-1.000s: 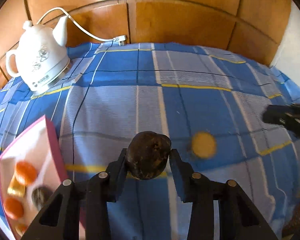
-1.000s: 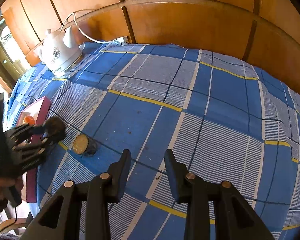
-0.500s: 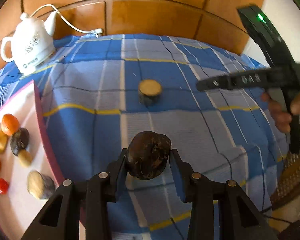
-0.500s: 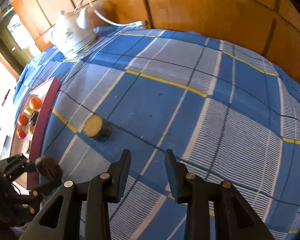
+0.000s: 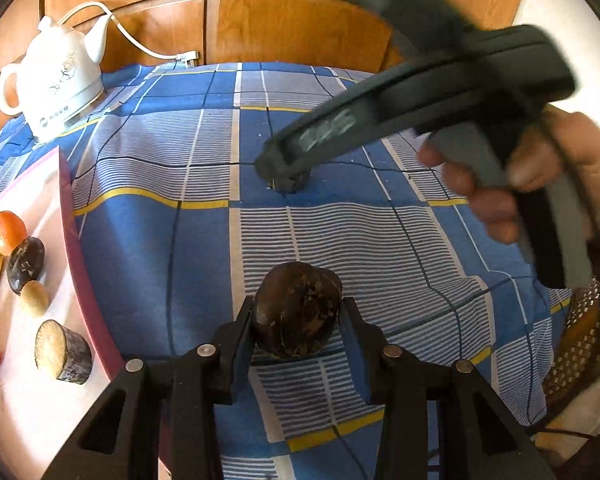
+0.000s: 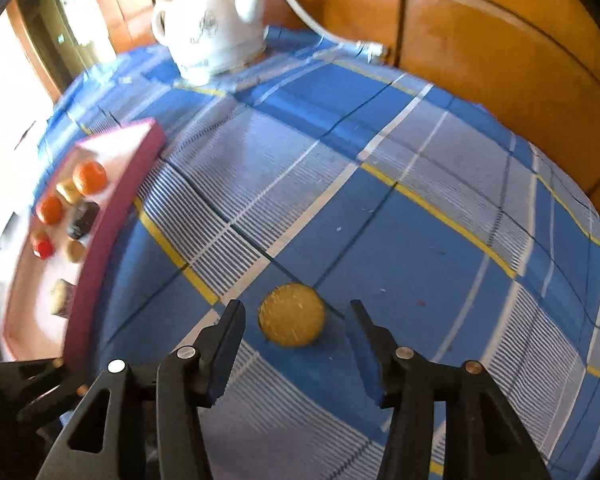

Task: Organize fruits
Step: 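Close the right tool on the round yellow slice while the left holds the dark fruit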

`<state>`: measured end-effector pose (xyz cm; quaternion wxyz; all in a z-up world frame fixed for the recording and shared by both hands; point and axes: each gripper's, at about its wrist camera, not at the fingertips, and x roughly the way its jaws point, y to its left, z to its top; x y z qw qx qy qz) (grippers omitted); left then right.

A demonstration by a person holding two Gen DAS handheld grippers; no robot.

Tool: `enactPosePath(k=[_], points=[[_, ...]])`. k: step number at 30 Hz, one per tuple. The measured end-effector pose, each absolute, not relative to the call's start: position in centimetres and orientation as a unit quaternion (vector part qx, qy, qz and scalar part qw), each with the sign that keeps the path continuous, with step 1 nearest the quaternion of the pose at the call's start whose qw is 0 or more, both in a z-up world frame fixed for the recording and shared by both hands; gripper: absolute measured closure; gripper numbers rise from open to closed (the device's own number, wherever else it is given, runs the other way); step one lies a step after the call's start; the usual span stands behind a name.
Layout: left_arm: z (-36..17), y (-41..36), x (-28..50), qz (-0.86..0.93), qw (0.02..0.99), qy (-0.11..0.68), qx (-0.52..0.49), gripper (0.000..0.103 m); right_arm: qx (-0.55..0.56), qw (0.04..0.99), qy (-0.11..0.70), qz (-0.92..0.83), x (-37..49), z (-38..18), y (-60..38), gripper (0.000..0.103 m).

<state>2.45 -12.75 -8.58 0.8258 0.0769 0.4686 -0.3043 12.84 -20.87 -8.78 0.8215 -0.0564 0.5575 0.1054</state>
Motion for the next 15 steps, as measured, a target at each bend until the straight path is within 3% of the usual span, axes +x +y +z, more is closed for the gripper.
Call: enactPosePath(k=[2,10,15], points=[[-8.8,-12.7,2.6,-0.302,0.825,0.472,0.077,0.063,-0.062,0.82,0.561,0.099,12.7,-9.2,-20.7,0.066],[-8.9,-12.6,2.7,-0.318,0.821,0.468,0.076,0.063,-0.089,0.824,0.553,0.083,8.6,-7.5,-23.8,0.066],[-8.4,-12.6,3.0,-0.312,0.825,0.464,0.087,0.039,-0.056,0.817,0.571,0.055,6.9,-8.6,-27.7,0.066]])
